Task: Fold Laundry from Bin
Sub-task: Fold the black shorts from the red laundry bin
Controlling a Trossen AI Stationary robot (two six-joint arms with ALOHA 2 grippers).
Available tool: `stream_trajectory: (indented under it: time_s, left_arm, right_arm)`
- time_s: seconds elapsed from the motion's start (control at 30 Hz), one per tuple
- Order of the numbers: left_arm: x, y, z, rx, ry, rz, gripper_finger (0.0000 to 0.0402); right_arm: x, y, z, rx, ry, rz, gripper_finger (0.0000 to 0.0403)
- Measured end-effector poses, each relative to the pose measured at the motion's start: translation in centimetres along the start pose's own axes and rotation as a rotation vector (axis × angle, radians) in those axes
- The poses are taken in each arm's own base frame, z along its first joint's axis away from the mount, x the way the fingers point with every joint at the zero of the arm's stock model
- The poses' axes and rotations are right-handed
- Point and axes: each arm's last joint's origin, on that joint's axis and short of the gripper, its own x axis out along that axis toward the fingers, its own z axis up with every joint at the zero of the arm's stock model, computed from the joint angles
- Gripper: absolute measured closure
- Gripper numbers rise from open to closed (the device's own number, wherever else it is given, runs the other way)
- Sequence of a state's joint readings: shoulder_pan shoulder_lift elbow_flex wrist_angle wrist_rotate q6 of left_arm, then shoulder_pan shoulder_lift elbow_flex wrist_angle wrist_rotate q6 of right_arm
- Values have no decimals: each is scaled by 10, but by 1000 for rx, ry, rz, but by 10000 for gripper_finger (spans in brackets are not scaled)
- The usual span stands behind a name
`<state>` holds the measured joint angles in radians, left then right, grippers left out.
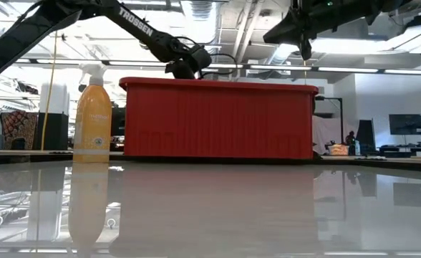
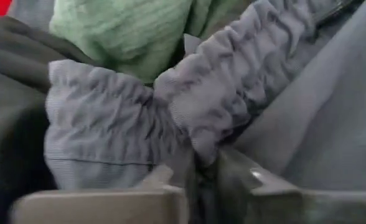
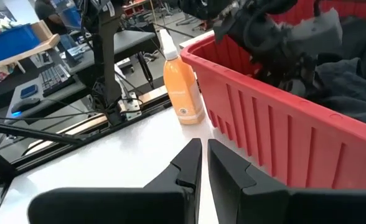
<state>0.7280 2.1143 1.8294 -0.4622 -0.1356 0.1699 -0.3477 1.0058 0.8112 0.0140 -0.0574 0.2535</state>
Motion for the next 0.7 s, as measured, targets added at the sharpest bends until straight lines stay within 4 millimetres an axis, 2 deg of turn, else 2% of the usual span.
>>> stream_trajectory:
  time_s: [0.1,0.23,0.33,0.47,0.57,0.7]
  left_arm:
    - [-21,3,11,14,-52,6,392]
    - [-64,3,31,73,-165,-13,397]
    - [-111,2,48,112,-307,-74,399]
    - [-186,-1,65,185,-549,-229,400]
    - [-240,-7,69,262,-707,-357,400]
    - [-302,-13,66,323,-884,-540,401]
  right_arm:
    - [0,0,0,0,-1,0,347]
    - [0,0,1,10,-6,2,347]
    - [0,1,4,8,-41,13,347]
    - [0,8,9,1,-104,50,347]
    - [-1,14,14,-8,-163,89,347]
    - [-3,26,19,-20,-230,149,347]
